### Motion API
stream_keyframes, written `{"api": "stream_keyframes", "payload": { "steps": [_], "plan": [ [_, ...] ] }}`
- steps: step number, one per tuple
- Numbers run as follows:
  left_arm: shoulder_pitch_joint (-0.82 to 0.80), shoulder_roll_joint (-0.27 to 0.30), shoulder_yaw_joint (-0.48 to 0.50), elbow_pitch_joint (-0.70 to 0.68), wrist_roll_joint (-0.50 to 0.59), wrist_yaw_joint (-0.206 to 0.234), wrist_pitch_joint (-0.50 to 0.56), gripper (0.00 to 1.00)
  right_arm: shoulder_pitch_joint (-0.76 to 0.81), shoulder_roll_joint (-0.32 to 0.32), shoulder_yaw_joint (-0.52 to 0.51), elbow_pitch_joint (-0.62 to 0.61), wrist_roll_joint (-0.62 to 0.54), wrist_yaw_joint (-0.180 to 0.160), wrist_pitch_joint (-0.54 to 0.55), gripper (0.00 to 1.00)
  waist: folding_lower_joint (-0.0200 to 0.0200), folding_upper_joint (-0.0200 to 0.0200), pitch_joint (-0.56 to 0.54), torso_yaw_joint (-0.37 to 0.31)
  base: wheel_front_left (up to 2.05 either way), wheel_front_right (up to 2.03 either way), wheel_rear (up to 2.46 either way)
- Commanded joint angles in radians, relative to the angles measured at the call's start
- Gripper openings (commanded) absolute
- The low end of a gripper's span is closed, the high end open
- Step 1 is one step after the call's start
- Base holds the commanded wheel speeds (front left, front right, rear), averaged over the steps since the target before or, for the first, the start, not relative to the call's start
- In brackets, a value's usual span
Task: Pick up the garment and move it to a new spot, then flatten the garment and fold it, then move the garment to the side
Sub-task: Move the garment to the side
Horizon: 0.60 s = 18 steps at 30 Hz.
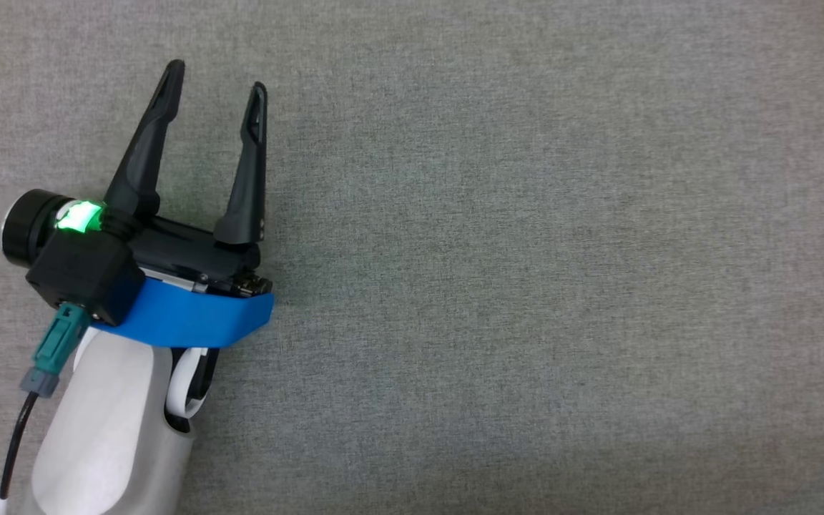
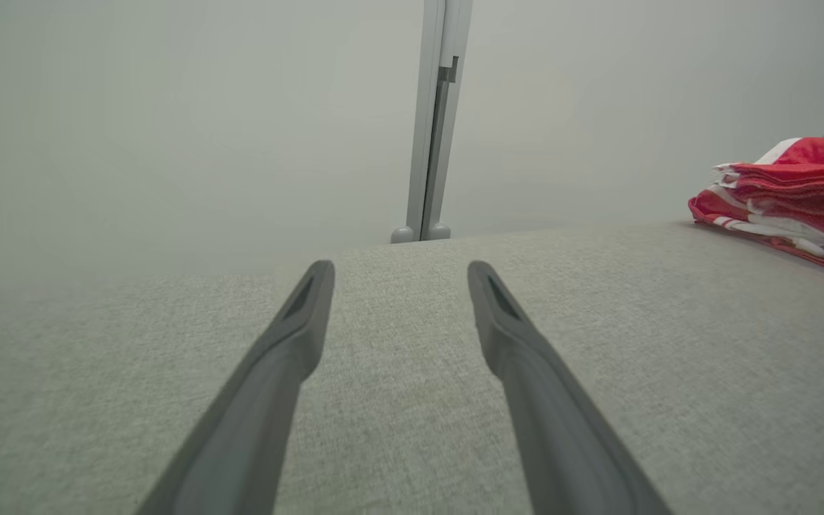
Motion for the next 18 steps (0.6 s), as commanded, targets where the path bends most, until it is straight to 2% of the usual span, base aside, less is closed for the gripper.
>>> {"api": "stream_keyframes", "payload": {
  "steps": [1,2,8,11,18],
  "plan": [
    [-0.017,0.002,-0.008,-0.004,-0.003,-0.002,-0.004,1.00,0.013,0.007,-0.022,0.007,-0.012,-0.001,-0.007,0.24,-0.0001,-0.0003,0.009,0.007,0.00,0.00,0.00],
    [-0.020,0.006,-0.009,-0.003,-0.004,-0.002,-0.004,1.00,0.020,0.019,-0.048,0.012,-0.030,-0.001,-0.015,1.00,-0.0001,-0.0003,0.013,0.009,0.00,0.00,0.00],
    [-0.025,0.005,-0.018,0.025,-0.010,-0.002,-0.004,1.00,0.072,0.090,-0.177,-0.006,-0.170,-0.001,-0.071,1.00,-0.0001,-0.0003,-0.018,0.016,0.00,0.00,0.00],
    [-0.005,-0.004,-0.014,0.047,-0.018,-0.002,-0.004,1.00,0.103,0.159,-0.244,-0.035,-0.208,-0.001,-0.137,1.00,-0.0001,-0.0003,-0.069,0.016,0.00,0.00,0.00],
    [0.078,-0.028,0.009,0.097,-0.027,0.002,-0.004,1.00,0.237,0.345,-0.294,-0.094,-0.188,-0.001,-0.254,1.00,-0.0001,-0.0003,-0.240,0.000,0.00,0.00,0.00]
  ]
}}
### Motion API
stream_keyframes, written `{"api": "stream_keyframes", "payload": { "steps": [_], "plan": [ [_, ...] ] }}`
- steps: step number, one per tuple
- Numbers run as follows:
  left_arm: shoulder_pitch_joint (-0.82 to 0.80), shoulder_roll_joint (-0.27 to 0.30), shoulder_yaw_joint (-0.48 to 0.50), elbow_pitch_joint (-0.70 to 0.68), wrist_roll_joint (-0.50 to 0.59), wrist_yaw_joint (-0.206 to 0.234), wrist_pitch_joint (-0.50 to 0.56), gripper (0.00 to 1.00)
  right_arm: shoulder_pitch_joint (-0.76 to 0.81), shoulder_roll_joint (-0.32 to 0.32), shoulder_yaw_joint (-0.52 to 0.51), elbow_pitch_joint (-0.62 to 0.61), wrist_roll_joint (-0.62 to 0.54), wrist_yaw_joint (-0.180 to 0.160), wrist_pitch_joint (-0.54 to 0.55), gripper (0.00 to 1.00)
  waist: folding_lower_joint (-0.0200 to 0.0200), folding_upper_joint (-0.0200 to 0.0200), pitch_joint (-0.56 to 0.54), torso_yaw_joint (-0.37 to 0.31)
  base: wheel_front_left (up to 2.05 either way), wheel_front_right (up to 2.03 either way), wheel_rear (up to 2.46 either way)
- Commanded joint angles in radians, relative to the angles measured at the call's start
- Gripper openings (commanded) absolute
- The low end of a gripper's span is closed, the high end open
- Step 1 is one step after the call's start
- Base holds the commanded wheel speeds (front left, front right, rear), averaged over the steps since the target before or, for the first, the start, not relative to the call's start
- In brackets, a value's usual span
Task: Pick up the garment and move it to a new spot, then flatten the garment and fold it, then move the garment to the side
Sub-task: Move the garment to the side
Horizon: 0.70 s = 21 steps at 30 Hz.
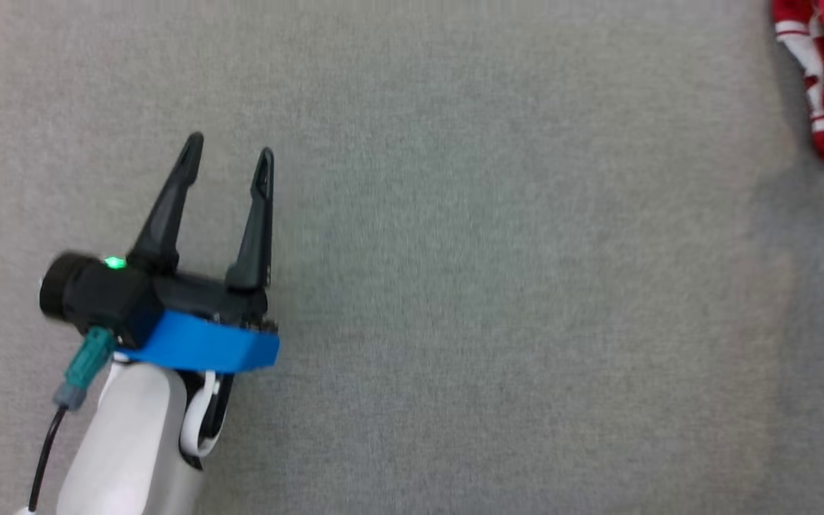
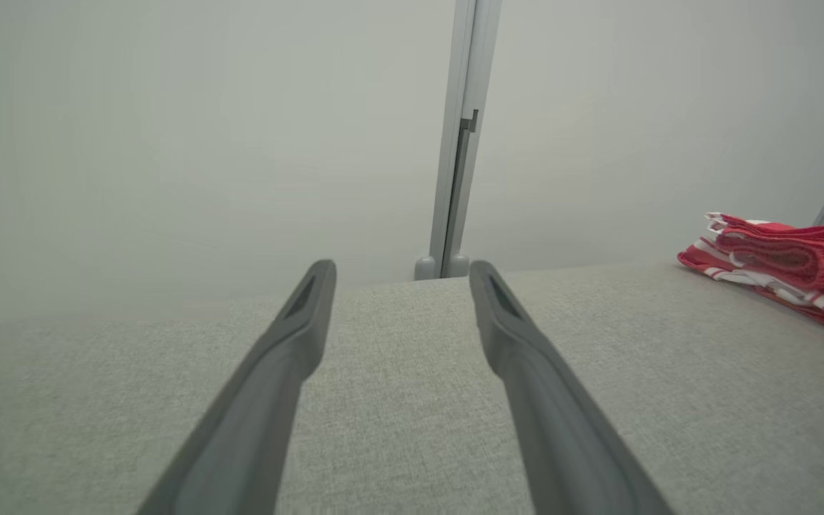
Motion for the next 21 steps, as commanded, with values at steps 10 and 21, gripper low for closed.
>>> {"api": "stream_keyframes", "payload": {
  "steps": [10,21],
  "plan": [
    [0.186,-0.016,0.080,0.055,-0.029,0.024,-0.004,1.00,0.246,0.217,0.044,-0.109,0.163,0.000,-0.069,1.00,0.0002,0.0001,-0.254,-0.082,0.00,0.00,0.00],
    [0.317,-0.026,0.148,0.112,-0.048,0.046,-0.004,1.00,0.548,0.361,0.067,-0.275,0.234,0.000,-0.089,1.00,0.0002,0.0001,-0.382,-0.070,0.00,0.00,0.00]
  ]
}}
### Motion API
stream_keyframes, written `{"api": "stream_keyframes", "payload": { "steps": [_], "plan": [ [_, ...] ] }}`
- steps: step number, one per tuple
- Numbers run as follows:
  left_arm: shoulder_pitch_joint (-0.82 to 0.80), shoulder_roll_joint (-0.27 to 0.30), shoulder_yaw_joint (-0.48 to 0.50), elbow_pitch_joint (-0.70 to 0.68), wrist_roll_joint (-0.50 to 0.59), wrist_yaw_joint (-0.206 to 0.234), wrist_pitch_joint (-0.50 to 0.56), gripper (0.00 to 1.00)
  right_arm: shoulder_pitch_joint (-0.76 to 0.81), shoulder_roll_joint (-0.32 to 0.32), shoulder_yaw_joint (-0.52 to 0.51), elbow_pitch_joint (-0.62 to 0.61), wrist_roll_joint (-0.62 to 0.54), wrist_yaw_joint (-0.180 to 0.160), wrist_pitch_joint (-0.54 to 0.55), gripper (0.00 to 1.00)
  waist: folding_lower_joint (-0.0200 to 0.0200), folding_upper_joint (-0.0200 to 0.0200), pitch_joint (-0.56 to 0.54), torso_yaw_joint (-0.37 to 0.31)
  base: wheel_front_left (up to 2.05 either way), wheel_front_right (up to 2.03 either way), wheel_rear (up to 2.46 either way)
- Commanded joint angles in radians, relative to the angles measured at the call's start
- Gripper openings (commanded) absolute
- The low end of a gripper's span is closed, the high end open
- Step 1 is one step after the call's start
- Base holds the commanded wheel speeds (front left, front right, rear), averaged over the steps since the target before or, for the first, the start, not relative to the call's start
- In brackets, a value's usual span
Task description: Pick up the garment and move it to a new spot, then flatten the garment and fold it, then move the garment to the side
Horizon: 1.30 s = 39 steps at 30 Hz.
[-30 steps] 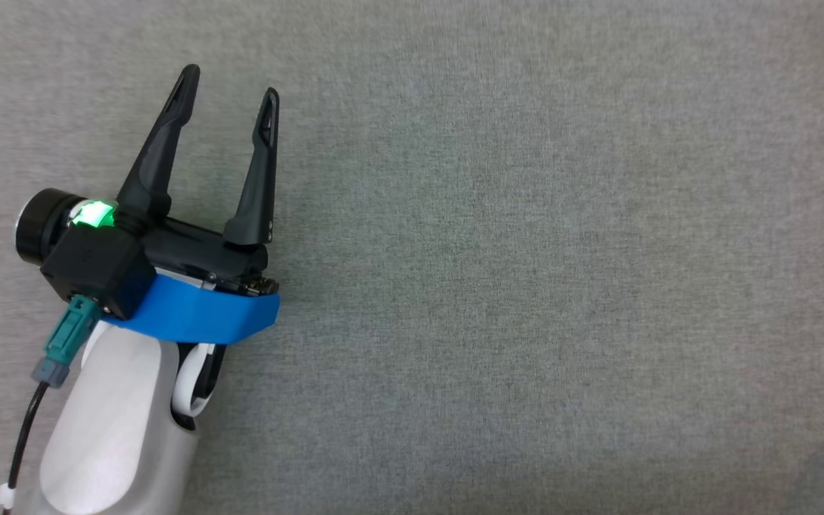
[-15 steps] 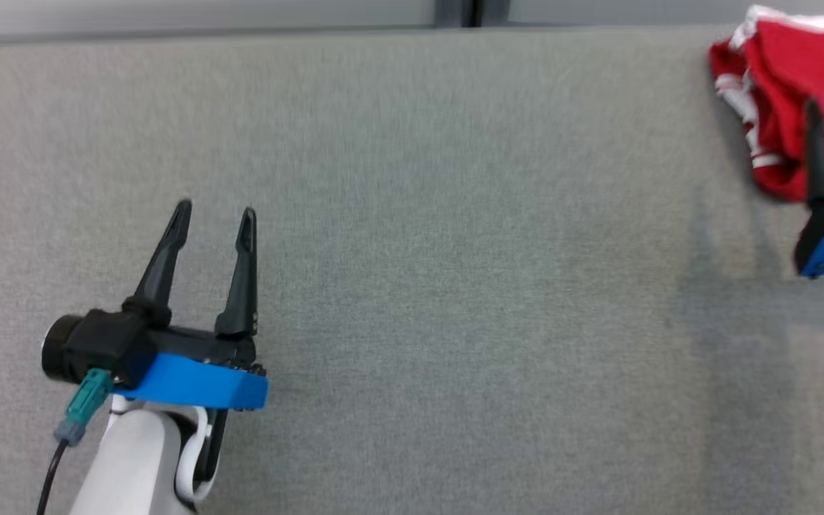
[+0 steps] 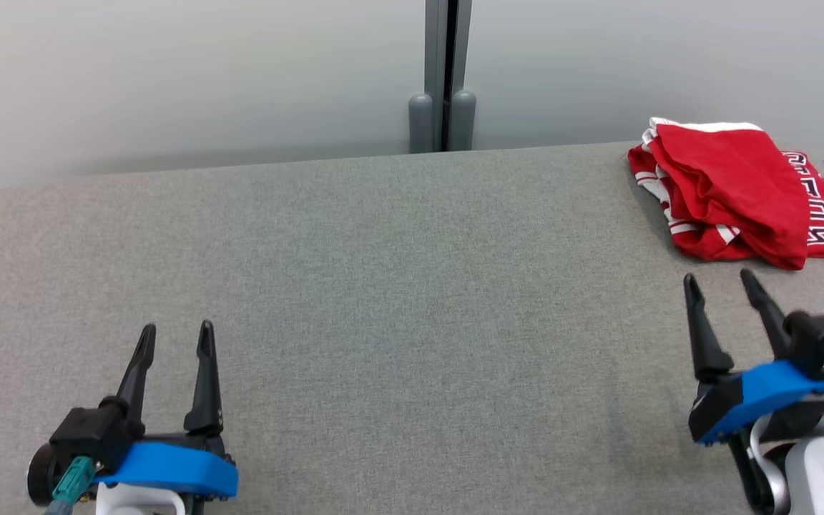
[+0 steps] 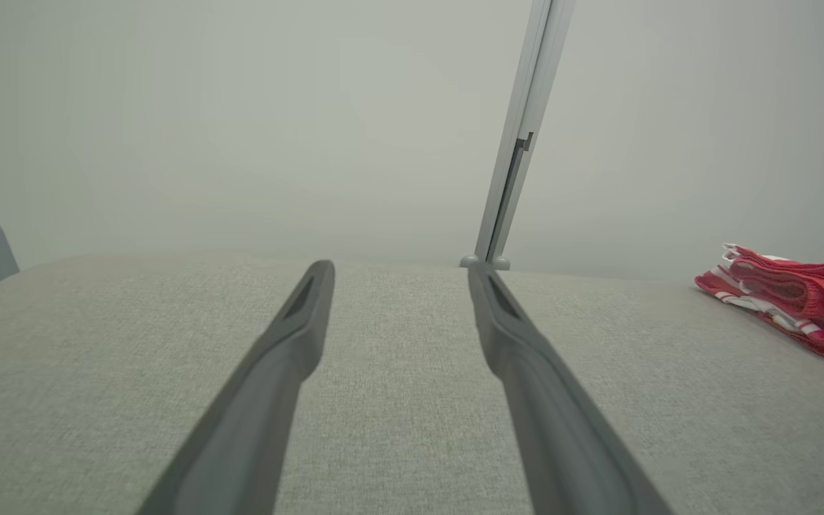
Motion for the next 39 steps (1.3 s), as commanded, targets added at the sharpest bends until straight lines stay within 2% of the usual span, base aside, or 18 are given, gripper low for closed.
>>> {"api": "stream_keyframes", "payload": {
  "steps": [1,12,27,39],
  "plan": [
    [0.016,0.000,0.012,0.005,-0.005,0.007,-0.004,1.00,0.034,0.010,0.007,-0.020,-0.002,0.000,-0.009,1.00,0.0002,0.0004,-0.011,-0.004,0.00,0.00,0.00],
    [0.080,-0.020,0.041,0.031,0.006,0.002,-0.004,1.00,0.187,0.055,-0.020,-0.087,0.048,0.000,-0.061,1.00,0.0002,0.0004,-0.072,0.025,0.00,0.00,0.00],
    [0.078,-0.026,0.023,0.061,0.020,-0.009,-0.004,1.00,0.171,0.057,0.006,-0.029,0.070,0.000,-0.040,1.00,0.0002,0.0004,-0.095,0.060,0.00,0.00,0.00],
    [0.088,-0.026,0.022,0.057,0.026,-0.008,-0.004,1.00,0.166,0.057,0.017,0.000,0.085,0.000,-0.057,1.00,0.0002,0.0004,-0.093,0.053,0.00,0.00,0.00]
  ]
}}
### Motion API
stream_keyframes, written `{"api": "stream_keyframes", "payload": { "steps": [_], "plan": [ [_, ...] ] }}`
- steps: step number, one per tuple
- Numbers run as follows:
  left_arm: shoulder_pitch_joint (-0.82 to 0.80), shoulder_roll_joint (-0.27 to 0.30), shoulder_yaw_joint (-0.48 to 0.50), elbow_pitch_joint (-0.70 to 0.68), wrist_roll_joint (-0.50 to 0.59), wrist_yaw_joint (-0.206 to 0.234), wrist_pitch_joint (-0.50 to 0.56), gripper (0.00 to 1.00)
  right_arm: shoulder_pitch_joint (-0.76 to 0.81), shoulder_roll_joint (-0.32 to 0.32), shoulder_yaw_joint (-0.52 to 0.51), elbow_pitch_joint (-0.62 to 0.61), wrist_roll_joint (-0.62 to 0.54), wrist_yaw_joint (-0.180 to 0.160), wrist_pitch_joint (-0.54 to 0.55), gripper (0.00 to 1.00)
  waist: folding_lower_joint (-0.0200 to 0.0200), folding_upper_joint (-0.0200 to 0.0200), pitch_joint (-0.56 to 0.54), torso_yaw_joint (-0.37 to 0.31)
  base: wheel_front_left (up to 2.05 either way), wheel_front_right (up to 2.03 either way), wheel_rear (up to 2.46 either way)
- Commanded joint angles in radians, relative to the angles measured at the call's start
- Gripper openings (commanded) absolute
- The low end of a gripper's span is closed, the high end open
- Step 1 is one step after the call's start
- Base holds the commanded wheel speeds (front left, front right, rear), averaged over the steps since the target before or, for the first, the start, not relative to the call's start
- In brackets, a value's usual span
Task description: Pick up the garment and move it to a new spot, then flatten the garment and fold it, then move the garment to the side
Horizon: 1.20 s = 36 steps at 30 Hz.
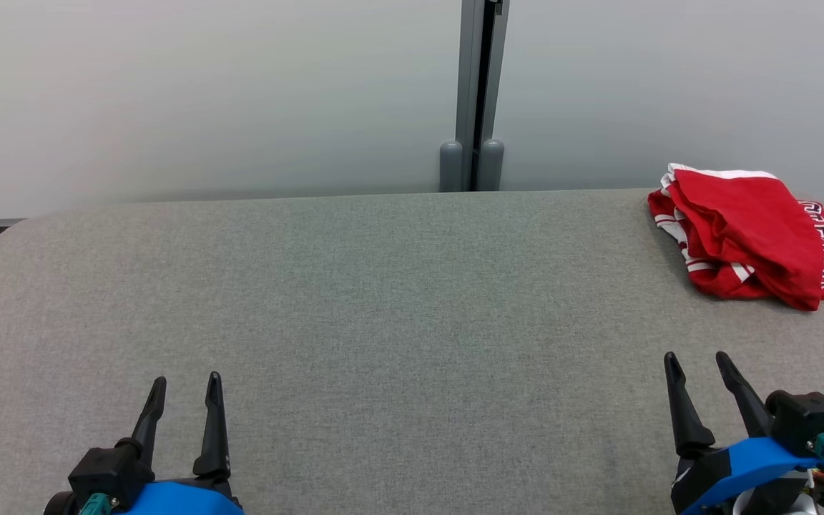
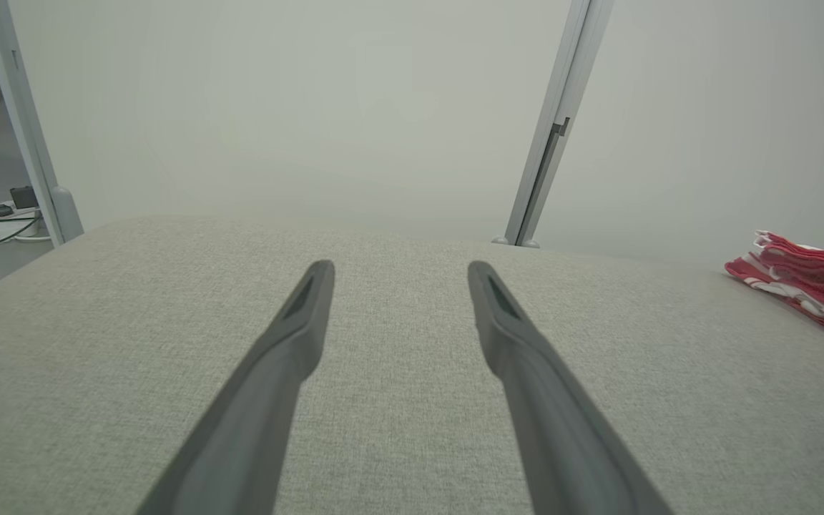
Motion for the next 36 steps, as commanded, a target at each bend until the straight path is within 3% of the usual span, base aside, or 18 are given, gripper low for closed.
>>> {"api": "stream_keyframes", "payload": {
  "steps": [1,8,9,16,36],
  "plan": [
    [0.006,0.004,-0.002,-0.002,0.005,-0.001,-0.004,1.00,-0.008,0.000,0.001,0.001,0.005,0.000,-0.005,1.00,0.0000,-0.0001,0.000,-0.001,0.00,0.00,0.00],
    [0.008,0.006,-0.009,0.002,-0.010,-0.003,-0.003,1.00,-0.015,0.000,0.012,0.009,0.007,0.000,-0.005,1.00,0.0000,-0.0001,0.000,-0.005,0.00,0.00,0.00],
    [0.000,0.002,-0.005,0.000,-0.007,-0.003,0.000,0.00,-0.002,0.000,0.012,0.007,0.003,0.000,-0.002,0.00,0.0000,-0.0001,0.000,-0.005,0.00,0.00,0.00],
    [0.031,-0.017,-0.004,0.058,-0.013,-0.003,0.007,0.00,0.026,0.007,0.012,0.071,0.006,0.000,0.008,0.00,0.0000,-0.0001,0.000,-0.005,0.00,0.00,0.00],
    [-0.009,-0.033,0.048,0.028,-0.350,-0.011,0.102,0.00,-0.002,0.005,0.001,0.062,0.377,0.000,0.054,0.00,0.0000,-0.0001,0.001,-0.007,0.00,0.00,0.00]
  ]
}}
